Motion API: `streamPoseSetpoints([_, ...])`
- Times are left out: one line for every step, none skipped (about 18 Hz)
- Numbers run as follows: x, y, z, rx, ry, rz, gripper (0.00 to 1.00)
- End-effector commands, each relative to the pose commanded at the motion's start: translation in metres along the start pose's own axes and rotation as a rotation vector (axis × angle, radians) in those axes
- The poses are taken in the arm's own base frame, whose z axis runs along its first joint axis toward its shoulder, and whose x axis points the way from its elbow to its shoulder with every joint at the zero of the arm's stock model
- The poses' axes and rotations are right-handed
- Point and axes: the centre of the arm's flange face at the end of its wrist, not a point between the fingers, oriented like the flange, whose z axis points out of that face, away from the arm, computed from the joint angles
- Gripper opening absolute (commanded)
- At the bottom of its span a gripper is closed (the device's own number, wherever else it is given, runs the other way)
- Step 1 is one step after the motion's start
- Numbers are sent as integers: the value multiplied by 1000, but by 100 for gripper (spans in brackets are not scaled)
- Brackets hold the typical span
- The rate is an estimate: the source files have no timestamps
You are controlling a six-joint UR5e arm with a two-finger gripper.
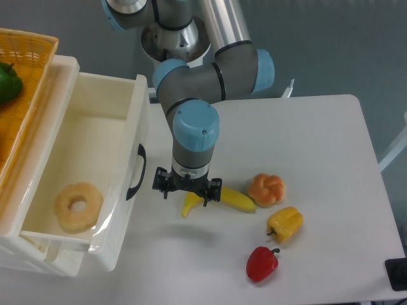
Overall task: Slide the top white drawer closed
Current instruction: 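Lower the gripper beside the drawer front near its black handle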
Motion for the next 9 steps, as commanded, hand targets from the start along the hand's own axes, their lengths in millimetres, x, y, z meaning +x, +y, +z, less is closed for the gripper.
streamPoseSetpoints([-1,0,0,0,3,-2,100])
streamPoseSetpoints([0,1,1,-4,8,-3,100])
streamPoseSetpoints([1,1,1,-9,10,-2,100])
streamPoseSetpoints([1,1,1,-9,12,-2,100])
streamPoseSetpoints([1,1,1,-8,15,-2,100])
streamPoseSetpoints([2,1,0,-5,17,-2,100])
streamPoseSetpoints([2,1,0,-5,17,-2,100])
streamPoseSetpoints([2,1,0,-5,17,-2,100])
streamPoseSetpoints([2,1,0,-5,17,-2,100])
